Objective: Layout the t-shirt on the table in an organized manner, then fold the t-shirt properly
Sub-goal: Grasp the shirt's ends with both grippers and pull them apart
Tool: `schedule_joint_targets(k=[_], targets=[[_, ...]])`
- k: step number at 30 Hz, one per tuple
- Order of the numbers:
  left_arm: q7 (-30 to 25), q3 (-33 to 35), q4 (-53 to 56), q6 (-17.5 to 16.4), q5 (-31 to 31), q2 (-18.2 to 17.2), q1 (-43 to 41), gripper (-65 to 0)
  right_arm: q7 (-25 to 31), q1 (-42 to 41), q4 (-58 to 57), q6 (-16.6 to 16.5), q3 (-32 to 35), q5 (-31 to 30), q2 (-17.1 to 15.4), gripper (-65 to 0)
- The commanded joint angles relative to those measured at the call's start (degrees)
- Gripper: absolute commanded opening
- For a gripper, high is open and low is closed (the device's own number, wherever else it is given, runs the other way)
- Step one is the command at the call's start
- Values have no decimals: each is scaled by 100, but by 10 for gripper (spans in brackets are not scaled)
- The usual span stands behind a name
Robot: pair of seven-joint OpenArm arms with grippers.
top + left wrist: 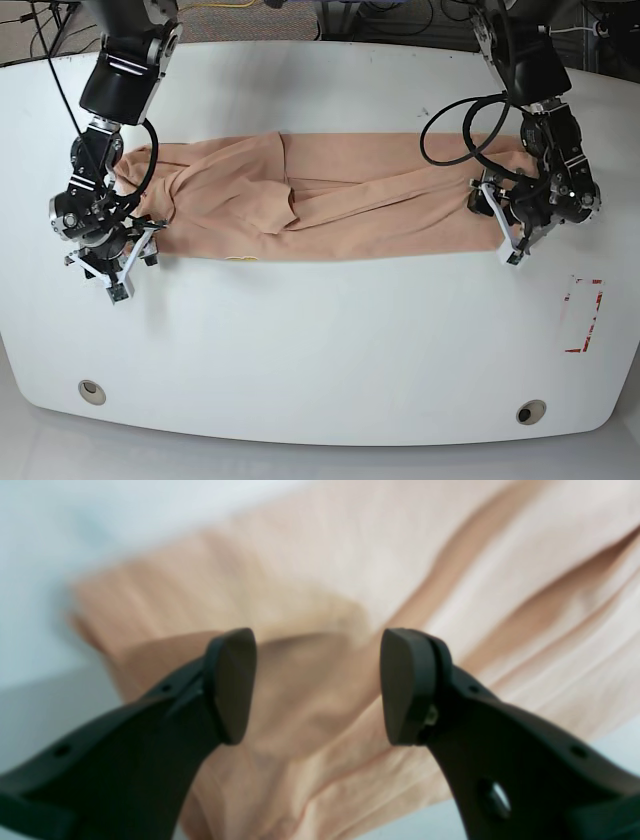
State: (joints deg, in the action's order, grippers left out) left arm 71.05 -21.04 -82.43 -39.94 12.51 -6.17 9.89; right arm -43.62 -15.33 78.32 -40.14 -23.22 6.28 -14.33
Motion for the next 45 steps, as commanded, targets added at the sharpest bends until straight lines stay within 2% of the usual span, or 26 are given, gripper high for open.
schedule_joint_targets(k=[1,4,8,10,12,16,20,22,30,37,41,45], targets=[[-120,-11,-95,-6,63,-143,26,-278,234,-141,-188,14,-117,-17,-119,-208],[-120,-11,-95,-6,72,-152,-18,-278,463,-185,-479,14,-152,-17,-198,-171],[-129,-19,-86,-6,63,-161,-26,-278,726,-291,-1032,14,-179,-26,-286,-174],[-129,-28,-86,-6,63,-178,-26,-278,858,-300,-1331,14,-179,-26,-339,-200],[-129,-28,-86,-6,63,-257,-26,-278,964,-308,-1525,14,-179,-26,-356,-239],[-129,-28,-86,-6,72,-319,-26,-278,1184,-300,-1683,14,-179,-26,-356,-415],[-129,-28,-86,-6,63,-328,-26,-278,1201,-273,-1683,14,-179,-26,-347,-564],[-129,-28,-86,-6,63,-328,-26,-278,1192,-273,-1683,14,-179,-26,-347,-598],[-217,-19,-78,-6,63,-442,-141,-278,1184,-273,-1674,14,-196,-26,-365,-547],[-445,-19,89,-6,63,-459,-281,-278,1175,-300,-1674,14,-777,-17,-427,-549],[-507,-19,441,-6,72,-626,-281,-278,1166,-300,-1674,14,-829,-17,-453,-549],[-691,-19,617,-6,72,-644,-273,-278,1166,-300,-1674,14,-847,-17,-462,-549]])
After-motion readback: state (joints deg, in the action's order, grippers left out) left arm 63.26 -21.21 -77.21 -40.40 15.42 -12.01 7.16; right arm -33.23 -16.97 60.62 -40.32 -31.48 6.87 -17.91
